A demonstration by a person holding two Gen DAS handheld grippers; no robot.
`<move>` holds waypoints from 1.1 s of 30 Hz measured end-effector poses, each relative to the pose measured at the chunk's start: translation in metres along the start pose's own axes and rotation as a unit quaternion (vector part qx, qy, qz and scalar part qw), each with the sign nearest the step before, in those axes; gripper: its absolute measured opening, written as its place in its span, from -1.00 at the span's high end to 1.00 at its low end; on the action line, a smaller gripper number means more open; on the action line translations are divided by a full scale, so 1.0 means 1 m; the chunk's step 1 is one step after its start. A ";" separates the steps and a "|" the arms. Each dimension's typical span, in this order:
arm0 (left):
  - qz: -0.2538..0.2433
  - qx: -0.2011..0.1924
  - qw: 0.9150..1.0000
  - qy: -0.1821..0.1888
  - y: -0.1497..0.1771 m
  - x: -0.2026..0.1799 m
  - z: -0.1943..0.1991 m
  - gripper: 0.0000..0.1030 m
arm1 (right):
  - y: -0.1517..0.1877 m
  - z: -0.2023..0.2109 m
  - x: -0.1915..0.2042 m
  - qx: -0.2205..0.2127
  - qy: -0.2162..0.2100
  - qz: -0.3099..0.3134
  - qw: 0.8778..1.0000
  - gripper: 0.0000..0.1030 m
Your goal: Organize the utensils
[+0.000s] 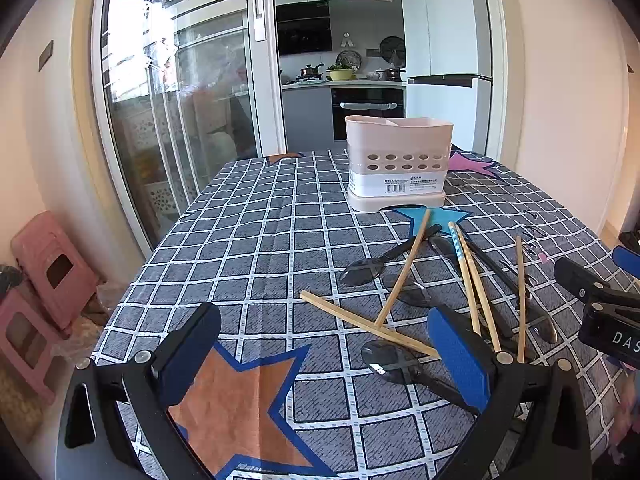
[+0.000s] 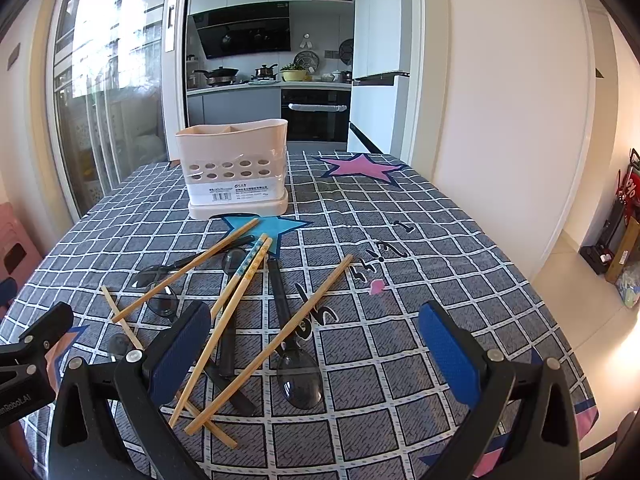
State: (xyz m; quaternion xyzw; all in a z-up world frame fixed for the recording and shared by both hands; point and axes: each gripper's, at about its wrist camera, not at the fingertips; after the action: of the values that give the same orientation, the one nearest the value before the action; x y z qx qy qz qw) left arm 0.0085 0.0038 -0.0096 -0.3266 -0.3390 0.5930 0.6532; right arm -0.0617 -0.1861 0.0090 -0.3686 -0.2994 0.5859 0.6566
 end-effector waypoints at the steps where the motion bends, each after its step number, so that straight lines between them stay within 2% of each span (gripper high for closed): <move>1: 0.000 -0.001 1.000 0.000 0.000 0.000 0.000 -1.00 | 0.000 0.000 0.000 0.000 0.000 0.000 1.000 -1.00; 33: 0.012 0.004 1.000 -0.004 -0.003 0.004 0.000 -1.00 | -0.002 -0.002 0.003 -0.001 -0.016 -0.007 1.000 -1.00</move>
State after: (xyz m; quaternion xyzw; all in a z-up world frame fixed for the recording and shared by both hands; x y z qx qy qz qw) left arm 0.0105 0.0078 -0.0074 -0.3257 -0.3351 0.6032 0.6464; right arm -0.0587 -0.1838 0.0090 -0.3575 -0.3129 0.5865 0.6559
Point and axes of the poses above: each gripper's, at about its wrist camera, not at the fingertips, and z roughly against the way its jaws point, x to its left, y to its underside
